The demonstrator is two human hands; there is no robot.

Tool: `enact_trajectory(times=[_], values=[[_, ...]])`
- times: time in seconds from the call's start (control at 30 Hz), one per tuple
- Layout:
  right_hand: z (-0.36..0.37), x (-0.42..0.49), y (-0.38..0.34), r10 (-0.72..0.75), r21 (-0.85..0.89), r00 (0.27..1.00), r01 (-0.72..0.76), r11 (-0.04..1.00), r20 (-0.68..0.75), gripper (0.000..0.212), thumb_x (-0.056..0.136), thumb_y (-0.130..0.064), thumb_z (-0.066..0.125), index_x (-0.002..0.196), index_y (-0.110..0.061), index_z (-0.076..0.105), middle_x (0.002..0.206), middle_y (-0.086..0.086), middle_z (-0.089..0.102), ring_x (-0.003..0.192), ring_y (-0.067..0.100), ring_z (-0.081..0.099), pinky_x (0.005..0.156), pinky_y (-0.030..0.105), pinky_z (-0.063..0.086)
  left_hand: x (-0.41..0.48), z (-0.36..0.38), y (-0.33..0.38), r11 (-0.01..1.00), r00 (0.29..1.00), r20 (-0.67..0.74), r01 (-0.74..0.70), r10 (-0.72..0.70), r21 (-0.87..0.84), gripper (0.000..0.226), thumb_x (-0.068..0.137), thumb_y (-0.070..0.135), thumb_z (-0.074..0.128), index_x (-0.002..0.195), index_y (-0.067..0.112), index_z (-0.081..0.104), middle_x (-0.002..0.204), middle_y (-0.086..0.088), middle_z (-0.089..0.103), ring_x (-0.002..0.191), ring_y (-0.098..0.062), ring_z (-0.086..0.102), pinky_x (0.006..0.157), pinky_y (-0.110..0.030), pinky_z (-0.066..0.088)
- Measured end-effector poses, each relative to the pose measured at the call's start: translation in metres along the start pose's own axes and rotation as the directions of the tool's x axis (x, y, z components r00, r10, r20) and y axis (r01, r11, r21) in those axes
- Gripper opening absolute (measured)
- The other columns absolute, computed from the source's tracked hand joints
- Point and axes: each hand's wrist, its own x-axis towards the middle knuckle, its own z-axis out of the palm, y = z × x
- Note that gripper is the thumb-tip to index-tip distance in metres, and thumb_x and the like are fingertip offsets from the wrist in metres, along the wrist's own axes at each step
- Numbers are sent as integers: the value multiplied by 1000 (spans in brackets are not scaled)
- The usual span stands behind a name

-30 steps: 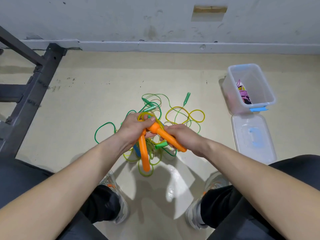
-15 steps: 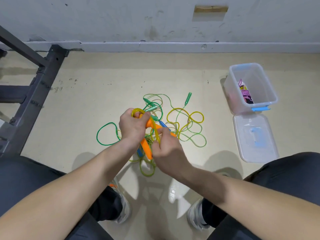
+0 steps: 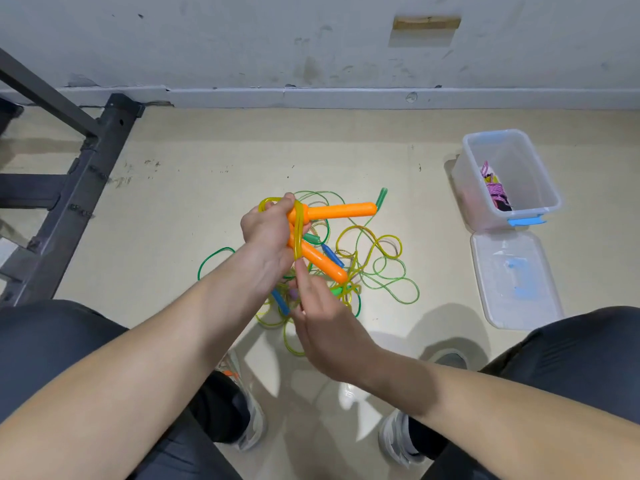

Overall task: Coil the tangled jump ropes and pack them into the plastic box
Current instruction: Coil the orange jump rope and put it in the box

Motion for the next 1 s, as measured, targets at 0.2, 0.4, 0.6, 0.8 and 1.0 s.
enact_trajectory(times=[0.2,0.4,0.6,0.8,1.0], values=[[-17,11,17,192,127,973,-175,976,-130,5,97,-34,41,100,-35,37,72,5,61,65,32,54,63,48,47,2,-3,13,980,972,170,181,-164,-86,15,93,11,70,102,2,62,83,-12,66,66,-23,70,57,-37,62],[-17,3,30,-140,-200,985,117,973,-102,19,94,-19,49,111,-26,50,98,1,71,78,24,59,70,34,45,1,-11,20,969,951,226,233,-210,-84,8,95,12,67,93,4,63,81,-8,67,67,-20,70,63,-38,64],[-29,4,32,46,36,999,-46,998,4,8,99,-17,49,102,-24,47,73,-12,57,67,27,56,61,38,47,-11,-13,26,944,899,347,318,-269,-91,13,98,14,61,88,5,62,76,-6,67,70,-19,71,76,-40,62],[-81,46,67,242,54,945,-260,964,221,31,87,-52,66,67,-29,60,58,-6,57,57,8,52,59,31,39,-32,-19,33,966,780,579,128,-237,223,21,96,6,60,75,9,63,85,-12,67,81,-31,73,60,-35,62],[-116,62,51,375,282,885,-448,849,276,26,97,-24,65,77,-8,70,47,-13,49,41,3,41,46,14,30,-24,-25,6,457,761,609,-633,222,624,35,79,30,73,70,18,41,75,-16,63,67,-30,67,66,-44,57]])
